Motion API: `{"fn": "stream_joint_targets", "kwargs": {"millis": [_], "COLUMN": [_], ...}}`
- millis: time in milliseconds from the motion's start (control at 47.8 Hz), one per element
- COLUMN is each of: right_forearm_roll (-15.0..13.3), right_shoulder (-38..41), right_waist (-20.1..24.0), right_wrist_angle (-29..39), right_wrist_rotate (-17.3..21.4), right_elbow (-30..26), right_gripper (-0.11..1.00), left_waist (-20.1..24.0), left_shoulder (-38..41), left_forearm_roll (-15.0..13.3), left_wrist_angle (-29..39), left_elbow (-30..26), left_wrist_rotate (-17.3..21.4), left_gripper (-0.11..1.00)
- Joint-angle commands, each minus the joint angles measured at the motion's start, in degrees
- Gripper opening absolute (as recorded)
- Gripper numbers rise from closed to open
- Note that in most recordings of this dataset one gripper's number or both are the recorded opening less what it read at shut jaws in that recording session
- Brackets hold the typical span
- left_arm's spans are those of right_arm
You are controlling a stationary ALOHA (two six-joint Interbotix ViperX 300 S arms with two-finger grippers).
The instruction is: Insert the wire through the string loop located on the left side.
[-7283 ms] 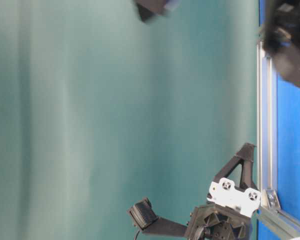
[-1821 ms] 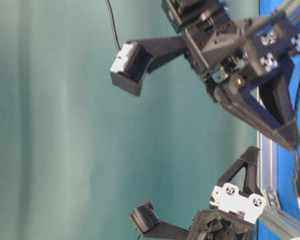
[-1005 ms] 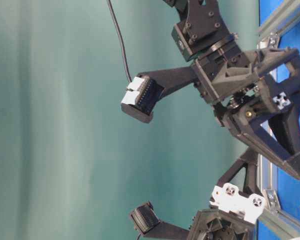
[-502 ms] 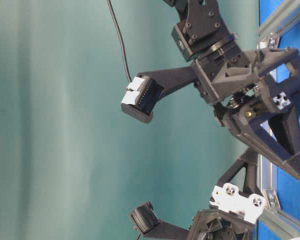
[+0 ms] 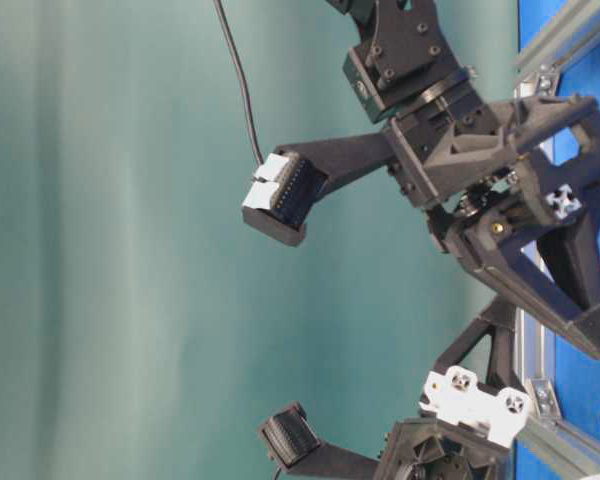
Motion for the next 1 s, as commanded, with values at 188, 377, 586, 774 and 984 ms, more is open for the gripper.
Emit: {"fn": "stream_joint_targets", "kwargs": {"millis": [188, 377, 586, 774, 984], "right_forearm_roll": [0.1, 0.1, 0.0, -0.1, -0.1], "right_shoulder": [-0.8, 0.4, 2.9, 4.5, 6.2], "right_waist": [-0.1, -0.1, -0.1, -0.1, -0.1], "right_wrist_angle": [-0.7, -1.0, -1.1, -1.1, -1.1], "right_wrist_rotate": [0.1, 0.1, -0.1, -0.2, -0.2], "right_elbow": [-1.1, -2.6, -6.2, -8.8, -11.0], "right_gripper": [0.00, 0.00, 0.00, 0.00, 0.00], "left_waist": [-0.2, -0.2, -0.2, -0.2, -0.2], "left_shoulder": [-1.9, -1.9, -1.9, -1.9, -1.9], "left_forearm_roll": [0.2, 0.1, 0.2, 0.2, 0.2], "left_wrist_angle": [-0.6, -0.6, -0.7, -0.7, -0.8], "left_elbow": [-0.4, -0.5, -0.5, -0.5, -0.7], "left_wrist_rotate": [-0.1, -0.1, -0.1, -0.1, -0.1], "left_gripper": [0.00, 0.00, 0.00, 0.00, 0.00]}}
